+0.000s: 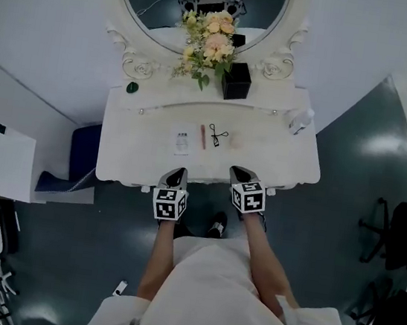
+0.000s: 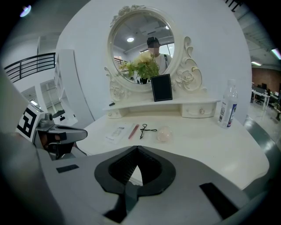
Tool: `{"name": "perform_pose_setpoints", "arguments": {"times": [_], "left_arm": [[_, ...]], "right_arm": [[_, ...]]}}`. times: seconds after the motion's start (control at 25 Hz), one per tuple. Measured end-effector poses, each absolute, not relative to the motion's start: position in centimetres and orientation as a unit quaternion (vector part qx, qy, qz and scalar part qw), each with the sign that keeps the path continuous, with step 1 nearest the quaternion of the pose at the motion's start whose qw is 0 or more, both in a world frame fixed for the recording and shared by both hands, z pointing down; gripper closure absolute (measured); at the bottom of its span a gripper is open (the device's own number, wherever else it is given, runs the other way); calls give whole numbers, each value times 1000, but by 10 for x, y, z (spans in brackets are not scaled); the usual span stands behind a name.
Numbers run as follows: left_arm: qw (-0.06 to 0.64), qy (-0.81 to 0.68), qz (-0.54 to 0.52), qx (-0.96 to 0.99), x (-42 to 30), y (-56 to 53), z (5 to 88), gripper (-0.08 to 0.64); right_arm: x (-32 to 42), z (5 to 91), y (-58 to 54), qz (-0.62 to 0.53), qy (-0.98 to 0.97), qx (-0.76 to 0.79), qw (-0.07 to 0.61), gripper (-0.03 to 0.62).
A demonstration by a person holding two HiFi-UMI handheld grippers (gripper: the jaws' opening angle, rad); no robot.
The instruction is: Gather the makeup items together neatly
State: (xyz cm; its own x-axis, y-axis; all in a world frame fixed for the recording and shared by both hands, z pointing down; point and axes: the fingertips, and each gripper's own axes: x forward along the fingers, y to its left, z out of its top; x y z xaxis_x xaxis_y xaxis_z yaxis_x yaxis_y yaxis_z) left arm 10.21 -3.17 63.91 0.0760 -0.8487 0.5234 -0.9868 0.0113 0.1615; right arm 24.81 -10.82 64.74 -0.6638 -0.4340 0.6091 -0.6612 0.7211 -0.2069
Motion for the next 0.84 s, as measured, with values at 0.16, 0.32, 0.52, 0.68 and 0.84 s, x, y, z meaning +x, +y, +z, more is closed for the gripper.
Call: {"name": "perform_pose_setpoints", "arguments": {"times": [0.16,0.32,0.52,0.68,0.84], "left_arm": [[252,-662,137,692,105,-31,639,548],[252,-660,135,695,107,-29,639,548],[250,-663,137,693,106,-27,638,548],[249,-663,138,692,106,-26,638,548],[249,-664,138,691,105,-24,639,548]], "right_arm": [[247,648,-106,210,-888,305,272,554],[246,650,-103,209,-889,302,274,554],[246,649,-102,208,-890,299,275,554],[246,650,-101,208,-890,297,276,554],[245,650,-99,208,-891,295,276,554]]}}
